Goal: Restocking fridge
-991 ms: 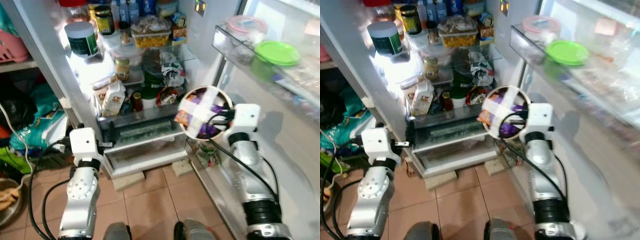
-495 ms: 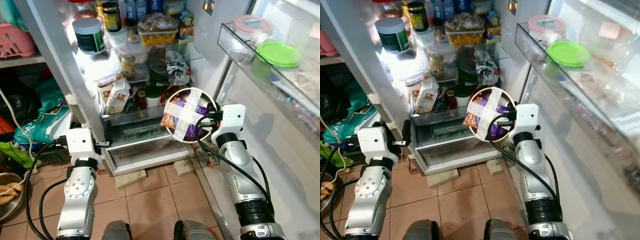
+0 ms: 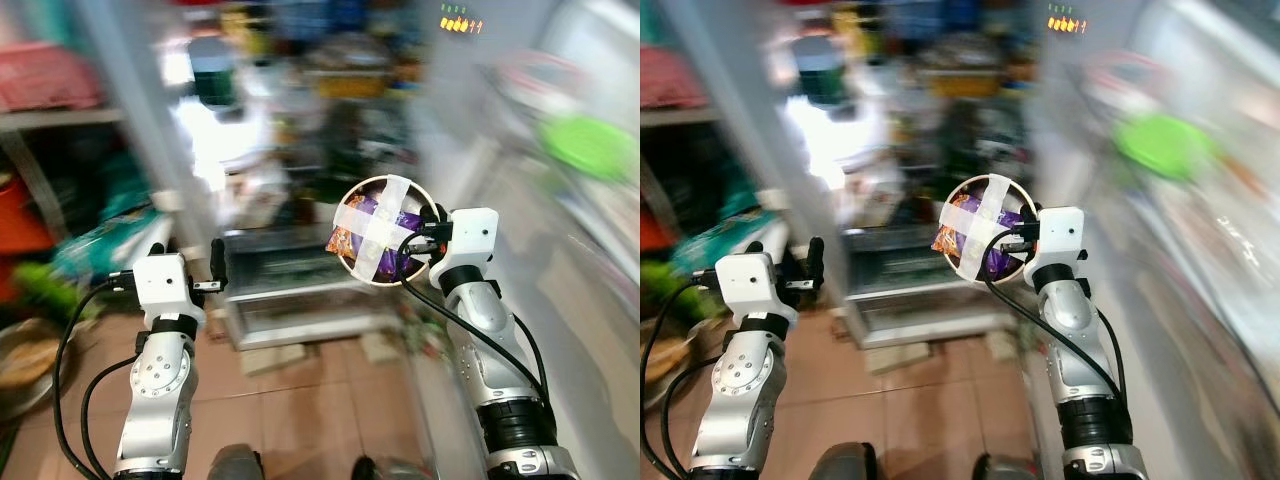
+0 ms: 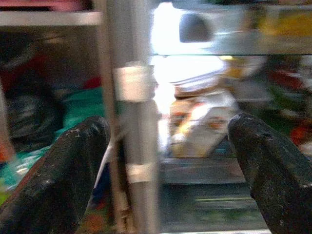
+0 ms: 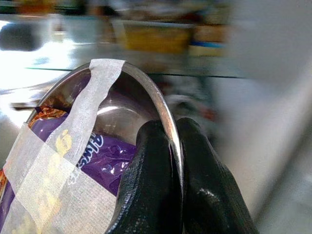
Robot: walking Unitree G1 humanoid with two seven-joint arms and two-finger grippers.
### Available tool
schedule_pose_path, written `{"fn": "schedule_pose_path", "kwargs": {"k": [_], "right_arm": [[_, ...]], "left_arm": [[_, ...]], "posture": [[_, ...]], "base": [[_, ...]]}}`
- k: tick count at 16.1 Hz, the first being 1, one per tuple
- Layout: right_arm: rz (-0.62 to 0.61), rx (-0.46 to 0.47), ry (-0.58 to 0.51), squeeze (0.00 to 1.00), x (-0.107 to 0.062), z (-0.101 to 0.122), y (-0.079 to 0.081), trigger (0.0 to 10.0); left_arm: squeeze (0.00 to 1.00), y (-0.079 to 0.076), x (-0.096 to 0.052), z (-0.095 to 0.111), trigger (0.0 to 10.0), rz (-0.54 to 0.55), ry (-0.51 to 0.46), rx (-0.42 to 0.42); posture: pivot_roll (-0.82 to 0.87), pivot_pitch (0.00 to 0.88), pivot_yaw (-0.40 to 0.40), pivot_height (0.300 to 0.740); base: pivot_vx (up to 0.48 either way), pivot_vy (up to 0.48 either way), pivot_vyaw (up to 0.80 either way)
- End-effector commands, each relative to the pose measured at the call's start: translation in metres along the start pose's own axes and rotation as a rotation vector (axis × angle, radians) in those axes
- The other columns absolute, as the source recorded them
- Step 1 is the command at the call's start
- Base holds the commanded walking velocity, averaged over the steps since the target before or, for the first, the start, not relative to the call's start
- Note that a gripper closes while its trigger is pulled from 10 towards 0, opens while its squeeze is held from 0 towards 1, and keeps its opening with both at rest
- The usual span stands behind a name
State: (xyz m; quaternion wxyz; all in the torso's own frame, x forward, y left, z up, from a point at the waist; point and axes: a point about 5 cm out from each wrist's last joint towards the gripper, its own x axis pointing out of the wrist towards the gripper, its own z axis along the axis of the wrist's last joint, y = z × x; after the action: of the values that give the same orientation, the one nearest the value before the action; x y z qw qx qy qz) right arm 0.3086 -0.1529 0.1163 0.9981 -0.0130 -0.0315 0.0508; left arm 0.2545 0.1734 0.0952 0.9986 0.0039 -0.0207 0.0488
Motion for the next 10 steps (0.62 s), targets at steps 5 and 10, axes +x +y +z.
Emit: {"fn": "schedule_pose_path", "kwargs": {"k": [5, 10], "right_arm": [[-0.001, 0.01, -0.024, 0.0, 0.0034, 0.0042, 0.0011, 10.0], [-0.009, 0.03, -0.024, 0.0, 0.003, 0.0035, 0.0008, 10.0]], "left_arm": [[0.0, 0.0041, -0.0002, -0.0022, 10.0, 0.012, 0.014, 0.008], [0.0, 0.0043, 0.0007, -0.0026, 10.0, 0.012, 0.019, 0.009]], "posture": [[0.08, 0.085, 0.005, 0.74], [0.07, 0.086, 0.008, 0.74]], "base": [[0.21, 0.0, 0.24], [0.0, 0.0, 0.0]]}}
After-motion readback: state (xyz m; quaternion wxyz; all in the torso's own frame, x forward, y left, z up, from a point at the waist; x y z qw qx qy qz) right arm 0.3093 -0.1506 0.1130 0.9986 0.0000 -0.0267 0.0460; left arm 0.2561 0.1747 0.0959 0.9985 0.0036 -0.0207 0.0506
